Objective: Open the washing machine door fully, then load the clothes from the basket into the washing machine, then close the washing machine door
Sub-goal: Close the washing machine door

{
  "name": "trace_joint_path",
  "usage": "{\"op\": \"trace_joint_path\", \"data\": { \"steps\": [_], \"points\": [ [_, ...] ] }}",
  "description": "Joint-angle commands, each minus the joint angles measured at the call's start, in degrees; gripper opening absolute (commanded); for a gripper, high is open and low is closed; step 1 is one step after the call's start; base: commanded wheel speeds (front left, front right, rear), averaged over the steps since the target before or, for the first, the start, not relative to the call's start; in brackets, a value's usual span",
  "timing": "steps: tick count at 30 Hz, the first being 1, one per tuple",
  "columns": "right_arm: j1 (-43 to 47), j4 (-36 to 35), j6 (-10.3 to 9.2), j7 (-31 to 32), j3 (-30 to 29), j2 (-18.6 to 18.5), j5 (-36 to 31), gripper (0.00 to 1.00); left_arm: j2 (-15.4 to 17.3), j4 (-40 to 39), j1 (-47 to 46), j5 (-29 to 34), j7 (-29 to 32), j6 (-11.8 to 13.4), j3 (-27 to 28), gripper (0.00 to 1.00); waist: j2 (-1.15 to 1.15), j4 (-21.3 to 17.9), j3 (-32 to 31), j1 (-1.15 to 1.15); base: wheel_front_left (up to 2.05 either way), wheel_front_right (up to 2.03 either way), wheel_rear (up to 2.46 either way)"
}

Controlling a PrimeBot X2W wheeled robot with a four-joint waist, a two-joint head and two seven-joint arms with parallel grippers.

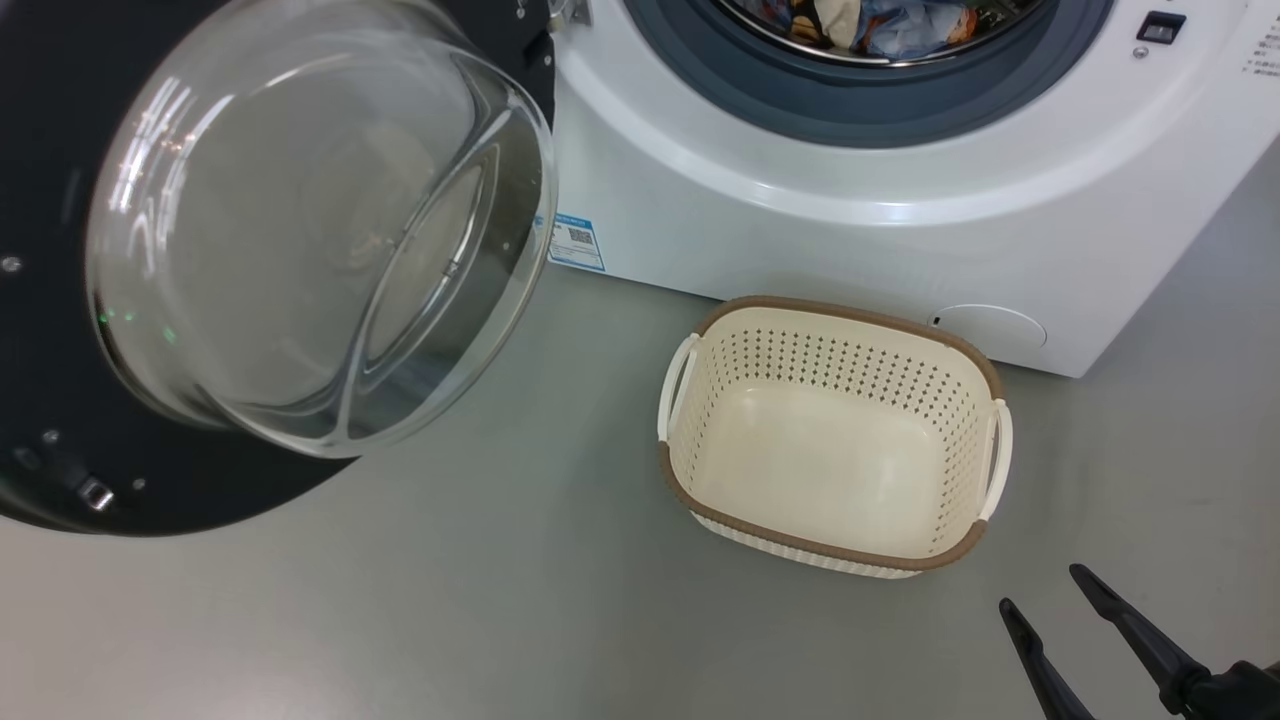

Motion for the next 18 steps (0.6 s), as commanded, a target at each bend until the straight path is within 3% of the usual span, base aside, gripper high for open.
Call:
{"op": "trace_joint_path", "data": {
  "steps": [1, 8, 18],
  "points": [
    [0.82, -0.99, 0.09, -0.28, 1.16, -1.44, -0.02, 1.0, 1.91, -1.64, 0.88, -0.45, 1.77, -0.4, 0.03, 0.0, 0.0, 0.42, -0.56, 0.0, 0.0, 0.0, 0.0],
    [1.22, -0.6, 0.09, -0.28, 2.26, -1.22, 0.03, 1.0, 0.72, -1.91, 0.56, -0.74, 3.59, -2.26, -1.64, 0.0, 0.0, 0.24, -1.91, 0.0, 0.0, 0.0, 0.0],
    [0.88, -0.57, 0.09, -0.28, 1.41, -1.66, 0.23, 1.0, -0.82, -3.86, 1.7, -1.92, 8.12, -2.65, -4.22, 0.0, 0.0, -0.7, -1.38, 0.0, 0.0, 0.0, 0.0]
  ]
}}
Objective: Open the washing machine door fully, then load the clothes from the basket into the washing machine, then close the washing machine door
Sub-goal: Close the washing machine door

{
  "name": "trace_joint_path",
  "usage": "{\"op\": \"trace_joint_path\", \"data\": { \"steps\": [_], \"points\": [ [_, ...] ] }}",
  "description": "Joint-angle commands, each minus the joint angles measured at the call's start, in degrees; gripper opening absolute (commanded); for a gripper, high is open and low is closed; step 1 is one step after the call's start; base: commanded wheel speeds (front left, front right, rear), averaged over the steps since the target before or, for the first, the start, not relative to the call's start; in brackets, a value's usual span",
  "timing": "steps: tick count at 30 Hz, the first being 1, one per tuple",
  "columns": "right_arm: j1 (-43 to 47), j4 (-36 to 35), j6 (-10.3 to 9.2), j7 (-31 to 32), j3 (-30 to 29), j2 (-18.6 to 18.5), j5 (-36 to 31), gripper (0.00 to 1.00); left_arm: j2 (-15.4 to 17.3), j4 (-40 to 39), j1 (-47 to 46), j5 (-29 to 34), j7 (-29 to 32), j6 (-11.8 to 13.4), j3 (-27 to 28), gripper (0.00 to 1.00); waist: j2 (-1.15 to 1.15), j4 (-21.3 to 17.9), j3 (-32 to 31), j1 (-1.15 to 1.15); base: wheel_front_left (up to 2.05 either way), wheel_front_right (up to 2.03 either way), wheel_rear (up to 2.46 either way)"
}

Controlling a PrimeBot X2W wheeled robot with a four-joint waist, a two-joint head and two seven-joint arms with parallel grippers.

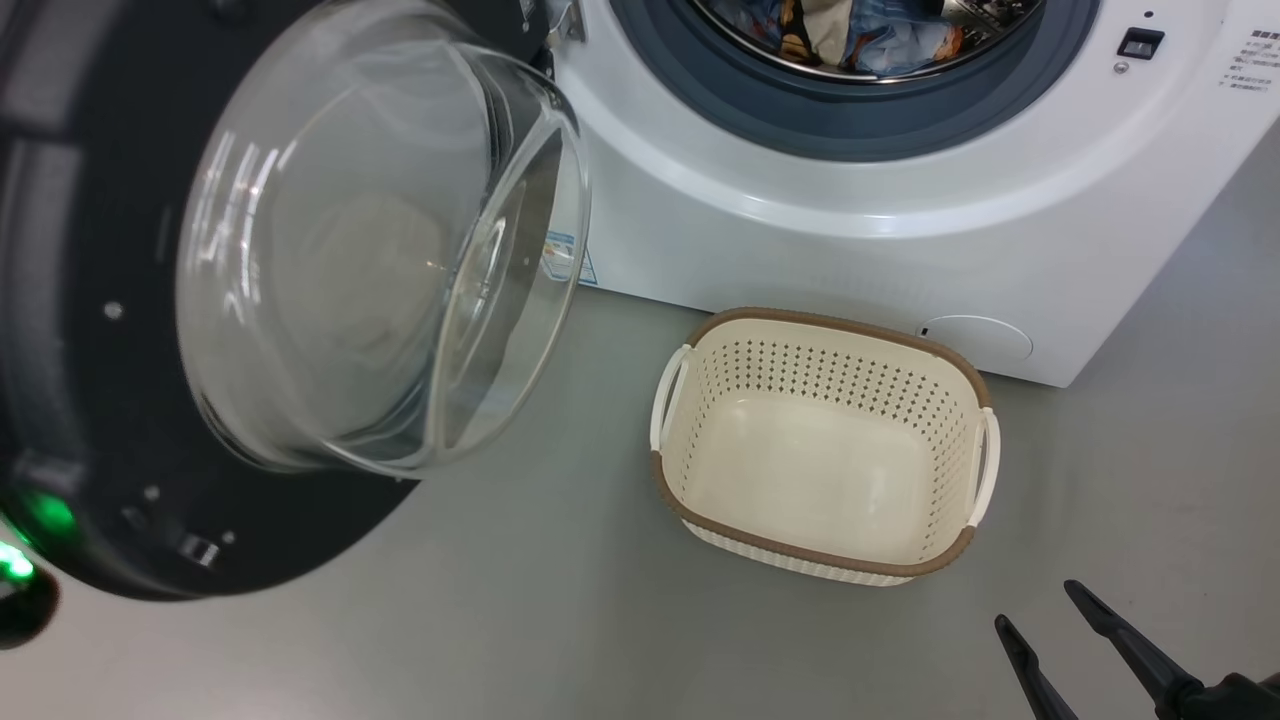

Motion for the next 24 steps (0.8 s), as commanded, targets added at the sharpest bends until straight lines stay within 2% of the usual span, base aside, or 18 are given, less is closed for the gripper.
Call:
{"op": "trace_joint_path", "data": {
  "steps": [1, 13, 24],
  "points": [
    [-0.16, -1.05, 0.09, -0.28, 0.84, -1.12, 0.24, 1.0, 1.41, -1.99, 1.02, -0.27, 1.79, -0.24, -0.55, 0.0, 0.0, -0.16, -0.02, 0.0, 0.0, 0.0, 0.0],
    [-2.47, 0.19, 0.09, -0.28, 0.9, 1.92, 0.46, 1.0, -0.06, -8.21, 4.5, -1.71, 6.05, 1.29, -2.2, 0.0, 0.0, -0.56, -0.89, 0.0, 0.0, 0.0, 0.0],
    [-5.38, 1.84, 0.09, -0.28, 1.02, 5.78, 0.09, 1.0, -1.3, -16.02, 8.21, -1.49, 9.11, 2.98, -4.71, 0.0, 0.0, -4.01, -3.04, 0.0, 0.0, 0.0, 0.0]
  ]
}}
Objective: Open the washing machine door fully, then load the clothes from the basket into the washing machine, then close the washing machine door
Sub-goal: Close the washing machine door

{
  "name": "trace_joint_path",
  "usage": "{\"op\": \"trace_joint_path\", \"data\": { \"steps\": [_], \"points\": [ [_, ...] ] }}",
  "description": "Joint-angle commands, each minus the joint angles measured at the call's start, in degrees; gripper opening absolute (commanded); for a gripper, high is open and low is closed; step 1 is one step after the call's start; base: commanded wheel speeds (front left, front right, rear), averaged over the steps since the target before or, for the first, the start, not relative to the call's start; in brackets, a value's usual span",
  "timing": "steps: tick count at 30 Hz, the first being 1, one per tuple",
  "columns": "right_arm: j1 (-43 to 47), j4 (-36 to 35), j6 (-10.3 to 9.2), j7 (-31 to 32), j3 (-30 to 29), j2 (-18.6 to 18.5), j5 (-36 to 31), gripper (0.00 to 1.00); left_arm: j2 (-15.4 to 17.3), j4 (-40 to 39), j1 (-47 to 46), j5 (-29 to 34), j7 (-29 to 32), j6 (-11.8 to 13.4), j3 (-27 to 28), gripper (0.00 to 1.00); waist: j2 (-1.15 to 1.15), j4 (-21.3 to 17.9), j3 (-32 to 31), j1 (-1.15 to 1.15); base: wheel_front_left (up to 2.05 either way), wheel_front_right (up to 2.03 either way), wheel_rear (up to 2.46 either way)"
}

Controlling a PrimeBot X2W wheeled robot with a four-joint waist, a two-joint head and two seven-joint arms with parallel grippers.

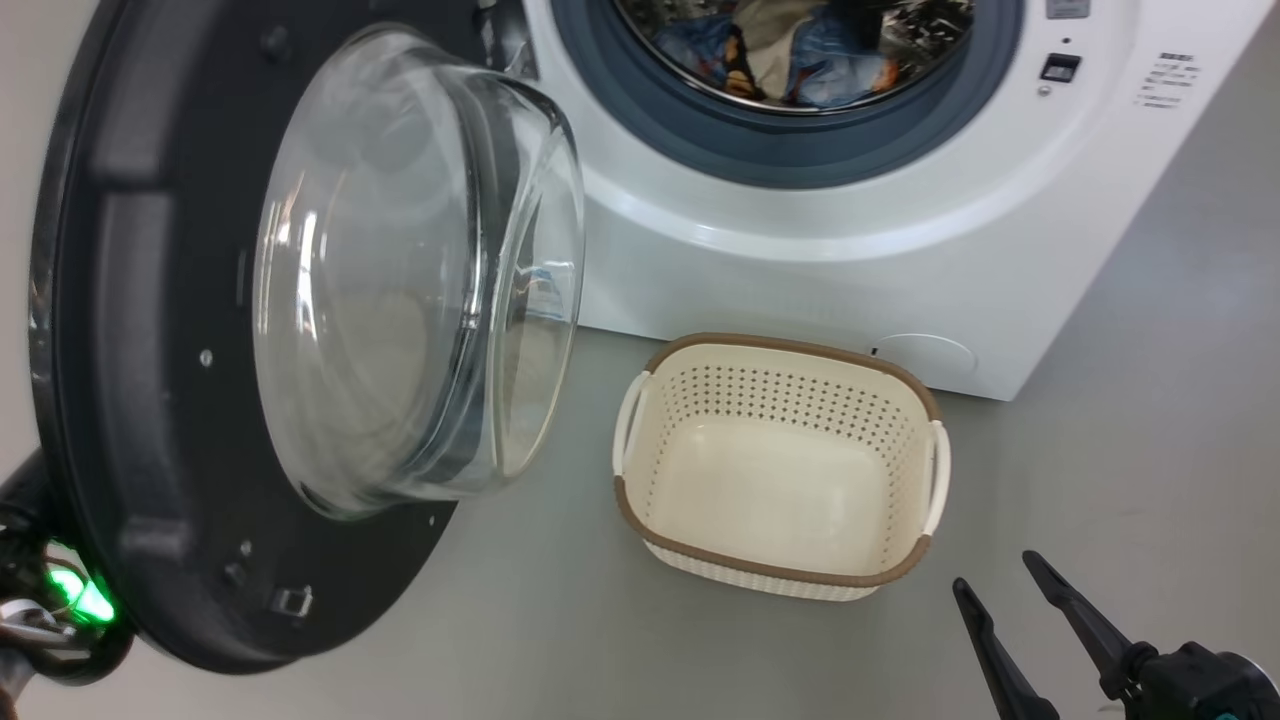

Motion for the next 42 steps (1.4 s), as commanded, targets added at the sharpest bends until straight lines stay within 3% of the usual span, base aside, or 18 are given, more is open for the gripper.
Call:
{"op": "trace_joint_path", "data": {
  "steps": [1, 11, 19, 24, 34, 42],
  "points": [
    [-1.52, -0.99, 0.09, -0.28, 0.93, -0.34, -0.04, 1.0, 1.6, -2.82, -0.08, 0.59, 1.03, 0.29, 0.4, 0.0, 0.0, -1.25, -0.62, 0.0, 0.0, 0.0, 0.0],
    [-3.78, -0.44, 0.09, -0.28, -0.33, 3.21, -0.14, 1.0, -1.77, -12.84, 3.26, 2.71, 0.75, 1.6, -3.53, 0.0, 0.0, -7.39, -0.46, 0.0, 0.0, 0.0, 0.0],
    [-5.43, -0.09, 0.09, -0.28, -0.69, 4.2, 0.01, 1.0, -4.68, -15.33, 2.56, 4.77, -2.36, 1.76, -8.11, 0.0, 0.0, -11.28, -0.2, 0.0, 0.0, 0.0, 0.0],
    [-5.96, -0.1, 0.09, -0.28, -0.72, 4.65, 0.12, 1.0, -5.72, -15.03, 1.25, 4.39, -4.69, 0.45, -10.79, 0.0, 0.0, -12.61, 0.04, 0.0, 0.0, 0.0, 0.0],
    [-5.78, 0.76, 0.09, -0.28, 1.45, 5.26, 0.09, 1.0, -6.37, -7.39, -2.11, 3.94, -13.92, -6.68, -18.08, 0.0, 0.0, -15.84, -1.34, 0.0, 0.0, 0.0, 0.0],
    [-4.67, 1.5, 0.09, -0.28, 1.75, 5.51, -0.16, 1.0, -6.4, -1.68, -4.09, 3.03, -18.47, -10.18, -20.56, 0.0, 0.0, -18.44, -3.34, 0.0, 0.0, 0.0, 0.0]
  ]
}}
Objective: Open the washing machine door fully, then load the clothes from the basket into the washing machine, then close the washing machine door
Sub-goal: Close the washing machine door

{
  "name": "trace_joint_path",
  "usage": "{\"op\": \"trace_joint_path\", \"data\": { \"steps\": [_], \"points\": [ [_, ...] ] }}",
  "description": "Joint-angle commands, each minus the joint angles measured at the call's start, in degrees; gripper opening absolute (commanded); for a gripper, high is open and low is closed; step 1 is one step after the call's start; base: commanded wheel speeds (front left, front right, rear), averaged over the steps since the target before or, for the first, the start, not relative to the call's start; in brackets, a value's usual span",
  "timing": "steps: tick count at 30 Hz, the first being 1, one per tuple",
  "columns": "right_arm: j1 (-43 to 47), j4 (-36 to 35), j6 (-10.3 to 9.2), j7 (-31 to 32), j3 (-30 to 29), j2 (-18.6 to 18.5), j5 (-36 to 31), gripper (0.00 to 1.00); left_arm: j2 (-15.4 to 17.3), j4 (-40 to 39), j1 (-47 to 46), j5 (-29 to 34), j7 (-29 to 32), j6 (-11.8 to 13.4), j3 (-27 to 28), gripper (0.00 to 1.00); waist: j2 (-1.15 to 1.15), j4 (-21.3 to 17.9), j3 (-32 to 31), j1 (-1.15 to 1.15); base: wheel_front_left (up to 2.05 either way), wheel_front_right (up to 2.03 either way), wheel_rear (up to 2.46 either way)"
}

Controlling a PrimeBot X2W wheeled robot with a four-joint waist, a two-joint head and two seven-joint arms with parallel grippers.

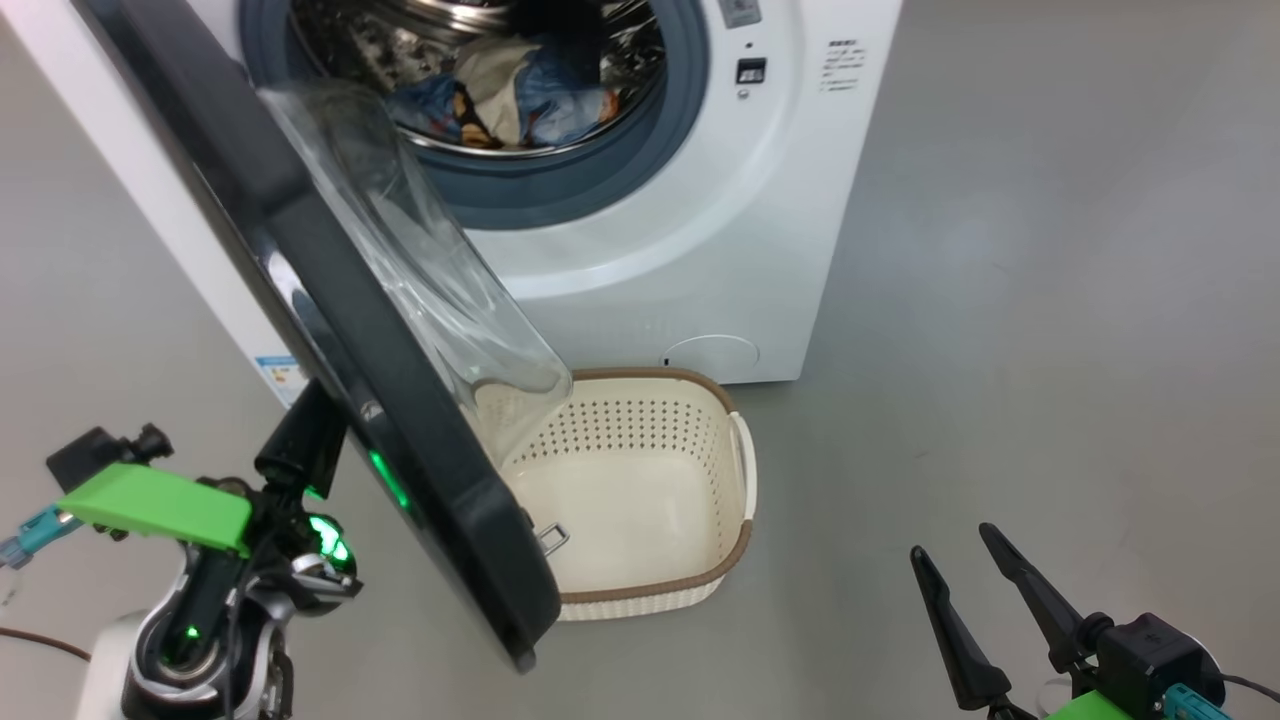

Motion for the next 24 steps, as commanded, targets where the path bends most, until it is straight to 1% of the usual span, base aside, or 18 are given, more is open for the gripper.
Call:
{"op": "trace_joint_path", "data": {
  "steps": [1, 8, 14, 17, 20, 21, 23, 24],
  "points": [
    [-0.4, -1.05, 0.09, -0.28, 1.27, -0.52, -0.2, 1.0, 0.52, -0.5, -3.11, 0.86, -0.32, -0.97, 0.32, 0.0, 0.0, -1.21, -0.97, 0.0, 0.0, 0.0, 0.0],
    [-0.1, -0.97, 0.09, -0.28, 1.42, -0.64, -0.39, 1.0, 0.52, 3.17, -4.7, -0.06, -3.19, -2.9, -1.63, 0.0, 0.0, -2.78, -1.47, 0.0, 0.0, 0.0, 0.0],
    [0.22, -0.86, 0.09, -0.28, 1.18, -0.76, -0.51, 1.0, 0.52, 5.15, -5.48, -0.56, -4.76, -3.92, -2.31, 0.0, 0.0, -3.42, -1.91, 0.0, 0.0, 0.0, 0.0],
    [0.41, -0.79, 0.09, -0.28, 0.97, -0.69, -0.58, 1.0, 0.81, 5.9, -5.52, 1.22, -5.82, -4.19, -2.48, 0.0, 0.0, -3.36, -2.27, 0.0, 0.0, 0.0, 0.0],
    [0.52, -0.72, 0.09, -0.28, 0.81, -0.45, -0.73, 1.0, 2.37, 7.27, -5.07, 7.16, -9.75, -4.13, -2.7, 0.0, 0.0, -3.18, -2.62, 0.0, 0.0, 0.0, 0.0],
    [0.56, -0.71, 0.09, -0.28, 0.76, -0.38, -0.78, 1.0, 2.6, 7.63, -4.84, 9.31, -11.49, -4.03, -2.81, 0.13, 0.0, -3.11, -2.77, 0.0, 0.0, 0.0, 0.0],
    [0.62, -0.7, 0.09, -0.28, 0.63, -0.25, -0.86, 1.0, 3.63, 8.02, -4.14, 14.47, -15.03, -3.45, -3.33, 0.5, 0.0, -2.99, -2.97, 0.0, 0.0, 0.0, 0.0],
    [0.62, -0.74, 0.09, -0.28, 0.52, -0.2, -0.89, 1.0, 4.25, 8.07, -3.71, 17.43, -17.01, -3.03, -3.69, 0.87, 0.0, -2.94, -3.04, 0.0, 0.0, 0.0, 0.0]
  ]
}}
